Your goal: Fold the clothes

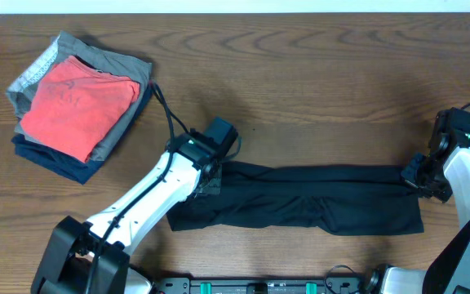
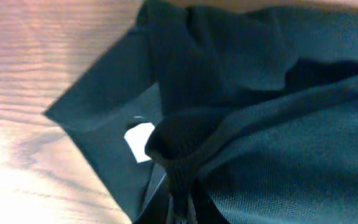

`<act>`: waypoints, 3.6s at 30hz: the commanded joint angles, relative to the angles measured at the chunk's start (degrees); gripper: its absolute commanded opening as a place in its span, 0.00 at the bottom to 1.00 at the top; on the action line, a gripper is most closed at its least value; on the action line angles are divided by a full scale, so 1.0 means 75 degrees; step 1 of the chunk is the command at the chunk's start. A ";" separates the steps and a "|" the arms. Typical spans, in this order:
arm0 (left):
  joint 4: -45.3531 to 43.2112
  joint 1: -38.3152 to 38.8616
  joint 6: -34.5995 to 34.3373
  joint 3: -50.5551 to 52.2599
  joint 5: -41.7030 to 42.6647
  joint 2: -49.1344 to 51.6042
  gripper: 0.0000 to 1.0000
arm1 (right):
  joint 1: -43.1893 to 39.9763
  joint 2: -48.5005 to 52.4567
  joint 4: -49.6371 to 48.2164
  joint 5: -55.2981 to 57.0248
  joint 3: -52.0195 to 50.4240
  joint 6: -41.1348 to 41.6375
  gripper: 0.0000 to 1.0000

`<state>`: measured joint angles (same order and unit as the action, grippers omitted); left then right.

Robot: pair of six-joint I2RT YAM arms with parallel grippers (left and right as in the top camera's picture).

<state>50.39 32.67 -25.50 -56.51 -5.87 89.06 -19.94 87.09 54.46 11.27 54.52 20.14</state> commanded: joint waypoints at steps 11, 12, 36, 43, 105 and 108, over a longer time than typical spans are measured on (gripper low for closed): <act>-0.0784 -0.0041 0.0079 0.0105 -0.0379 0.0052 0.40 | -0.0064 -0.0111 0.0726 0.0688 -0.0017 0.0315 0.18; -0.0804 -0.0070 0.0082 0.0064 -0.0434 0.0041 0.43 | -0.0076 -0.0111 0.0781 0.0799 -0.0017 0.0393 0.22; 0.0644 -0.0991 -0.0015 -0.0650 -0.0076 -0.1877 0.82 | -0.0959 0.0370 0.0251 -0.1445 -0.0032 -0.2477 0.77; 0.0653 -0.0991 -0.0012 -0.0647 -0.0041 -0.2101 0.83 | -0.1049 0.1408 0.0213 -0.1376 -0.0032 -0.2993 0.80; 0.0647 -0.1370 -0.0041 -0.0647 0.0125 -0.2101 0.83 | 0.6333 0.1282 0.2413 -0.1556 0.2448 0.0985 0.06; 0.0647 -0.1370 -0.0041 -0.0647 0.0125 -0.2101 0.83 | 0.6723 0.1282 0.2296 -0.1588 0.2296 0.1268 0.13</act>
<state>55.11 22.65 -25.50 -59.83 -4.84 73.60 28.58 96.79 71.85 0.03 72.53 25.32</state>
